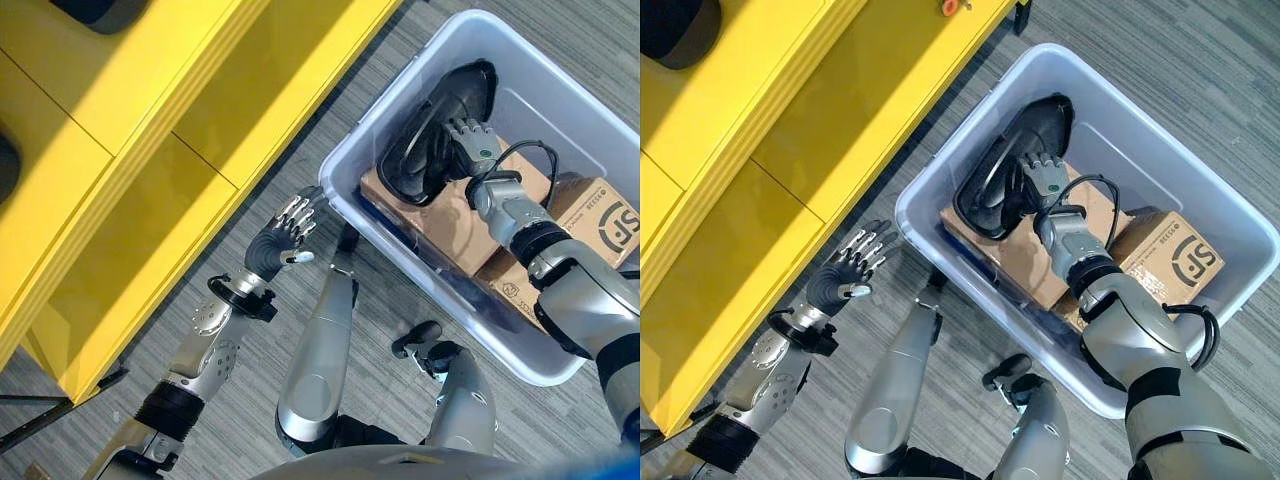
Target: Move parts from the plastic box to the shelf.
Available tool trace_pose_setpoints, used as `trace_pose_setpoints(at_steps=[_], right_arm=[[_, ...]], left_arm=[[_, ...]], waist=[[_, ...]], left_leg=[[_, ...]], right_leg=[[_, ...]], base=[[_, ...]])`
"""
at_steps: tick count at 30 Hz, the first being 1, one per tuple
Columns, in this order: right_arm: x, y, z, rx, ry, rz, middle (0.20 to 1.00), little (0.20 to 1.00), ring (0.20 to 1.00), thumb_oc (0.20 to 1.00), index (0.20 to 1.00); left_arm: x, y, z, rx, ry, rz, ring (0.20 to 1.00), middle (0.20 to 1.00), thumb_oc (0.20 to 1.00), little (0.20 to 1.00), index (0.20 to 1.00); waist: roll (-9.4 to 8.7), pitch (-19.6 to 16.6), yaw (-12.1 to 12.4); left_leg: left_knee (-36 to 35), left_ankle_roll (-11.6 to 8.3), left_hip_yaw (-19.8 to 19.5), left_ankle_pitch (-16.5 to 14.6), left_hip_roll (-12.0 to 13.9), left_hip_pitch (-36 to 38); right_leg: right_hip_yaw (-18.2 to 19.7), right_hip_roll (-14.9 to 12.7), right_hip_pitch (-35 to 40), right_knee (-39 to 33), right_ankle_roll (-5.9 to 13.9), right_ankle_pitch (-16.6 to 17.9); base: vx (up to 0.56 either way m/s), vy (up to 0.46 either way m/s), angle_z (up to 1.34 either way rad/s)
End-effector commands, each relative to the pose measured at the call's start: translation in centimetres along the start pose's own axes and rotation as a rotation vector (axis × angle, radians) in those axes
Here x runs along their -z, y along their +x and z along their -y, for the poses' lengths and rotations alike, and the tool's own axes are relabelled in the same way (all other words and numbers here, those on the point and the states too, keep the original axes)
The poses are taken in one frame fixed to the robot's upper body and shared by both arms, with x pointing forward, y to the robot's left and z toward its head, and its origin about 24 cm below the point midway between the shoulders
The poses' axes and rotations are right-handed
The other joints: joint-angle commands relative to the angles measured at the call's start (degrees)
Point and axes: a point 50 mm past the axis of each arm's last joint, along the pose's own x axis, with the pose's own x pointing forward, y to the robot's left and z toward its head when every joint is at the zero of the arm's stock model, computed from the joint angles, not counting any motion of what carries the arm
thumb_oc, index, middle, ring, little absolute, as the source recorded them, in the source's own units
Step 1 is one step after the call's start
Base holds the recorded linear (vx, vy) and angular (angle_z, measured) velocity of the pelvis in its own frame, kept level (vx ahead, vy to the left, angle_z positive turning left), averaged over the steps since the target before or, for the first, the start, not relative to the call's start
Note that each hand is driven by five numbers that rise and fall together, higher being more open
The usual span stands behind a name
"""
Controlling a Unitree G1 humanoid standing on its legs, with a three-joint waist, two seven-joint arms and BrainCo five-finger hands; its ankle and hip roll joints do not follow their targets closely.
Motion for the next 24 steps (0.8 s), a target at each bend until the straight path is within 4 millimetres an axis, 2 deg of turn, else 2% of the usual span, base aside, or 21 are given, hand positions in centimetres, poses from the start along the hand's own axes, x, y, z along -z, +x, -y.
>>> trace_pose_setpoints(at_steps=[1, 3, 5, 8, 14, 15, 18, 19, 24], right_arm=[[1.6, 0.5, 1.5, -0.014, -0.144, -0.019, 1.000, 1.000, 1.000, 1.000, 1.000], [1.7, 0.5, 1.3, -0.057, -0.190, -0.010, 1.000, 1.000, 1.000, 1.000, 1.000], [2.8, 0.0, 0.0, -0.175, -0.271, -0.051, 1.000, 1.000, 1.000, 1.000, 1.000], [4.4, -0.7, -1.4, -0.286, -0.282, -0.153, 1.000, 1.000, 1.000, 1.000, 1.000], [6.5, -1.8, -2.6, -0.328, -0.246, -0.270, 1.000, 1.000, 1.000, 1.000, 1.000], [7.0, -2.4, -3.5, -0.356, -0.218, -0.301, 1.000, 1.000, 1.000, 1.000, 1.000], [7.2, -2.8, -4.1, -0.349, -0.171, -0.306, 1.000, 1.000, 1.000, 1.000, 1.000], [6.7, -3.2, -4.9, -0.331, -0.143, -0.288, 1.000, 1.000, 1.000, 1.000, 1.000], [5.5, -2.8, -4.5, -0.215, -0.076, -0.228, 1.000, 1.000, 1.000, 1.000, 1.000]], left_arm=[[-1.4, 0.8, 2.1, 0.113, 0.004, 0.088, 1.000, 1.000, 1.000, 1.000, 1.000], [-1.4, 0.8, 2.0, 0.109, 0.003, 0.091, 1.000, 1.000, 1.000, 1.000, 1.000], [-1.4, 0.7, 2.0, 0.116, 0.006, 0.088, 1.000, 1.000, 1.000, 1.000, 1.000], [-1.3, 0.5, 2.0, 0.122, 0.013, 0.079, 1.000, 1.000, 1.000, 1.000, 1.000], [-1.4, 0.3, 2.0, 0.133, 0.022, 0.072, 1.000, 1.000, 1.000, 1.000, 1.000], [-1.4, 0.2, 2.1, 0.135, 0.026, 0.073, 1.000, 1.000, 1.000, 1.000, 1.000], [-1.6, 0.2, 2.2, 0.136, 0.027, 0.072, 1.000, 1.000, 1.000, 1.000, 1.000], [-1.6, 0.4, 2.2, 0.136, 0.032, 0.072, 1.000, 1.000, 1.000, 1.000, 1.000], [-1.8, 0.9, 2.3, 0.134, 0.046, 0.104, 1.000, 1.000, 1.000, 1.000, 1.000]], waist=[[3.24, -1.25, 1.32], [3.24, -1.25, 1.31], [3.21, -1.25, 1.47], [3.12, -1.25, 1.64], [2.81, -1.25, 1.55], [2.54, -1.25, 1.16], [2.17, -1.25, 0.68], [1.80, -1.25, 0.00], [1.45, -1.25, -1.48]], left_leg=[[0.95, 1.91, -0.40, -4.17, -1.42, -2.42], [0.89, 1.93, -0.30, -4.16, -1.35, -2.48], [0.61, 1.90, -0.22, -3.97, -1.26, -2.26], [0.28, 1.91, -0.21, -3.86, -1.11, -2.12], [-1.05, 1.97, 0.11, -3.67, -0.94, -0.81], [-1.61, 1.94, 0.41, -3.64, -0.74, 0.04], [-1.92, 1.98, 0.83, -3.84, -0.58, 0.94], [-2.16, 1.97, 1.34, -4.04, -0.31, 1.98], [-2.54, 1.95, 2.44, -4.26, 0.11, 3.58]], right_leg=[[2.76, 3.80, -0.51, 1.22, 0.05, 4.53], [2.79, 3.84, -0.66, 1.20, 0.11, 4.57], [2.66, 3.88, -0.62, 1.26, 0.05, 4.55], [2.54, 4.02, -0.62, 1.04, 0.08, 4.72], [2.30, 4.71, 0.35, -0.55, 0.26, 5.34], [2.51, 5.08, 0.81, -1.42, 0.34, 5.58], [2.86, 5.34, 1.37, -2.32, 0.49, 5.87], [3.24, 5.56, 1.89, -3.19, 0.72, 6.27], [4.18, 6.01, 2.57, -4.82, 0.85, 7.13]], base=[[0.00, 0.000, 0.00], [0.00, 0.000, 0.00], [0.00, 0.000, 0.00], [0.00, -0.010, 0.00], [0.00, -0.015, -0.01], [-0.01, -0.018, -0.05], [0.00, -0.006, -0.02], [-0.02, -0.031, 0.00], [-0.02, 0.005, -0.13]])
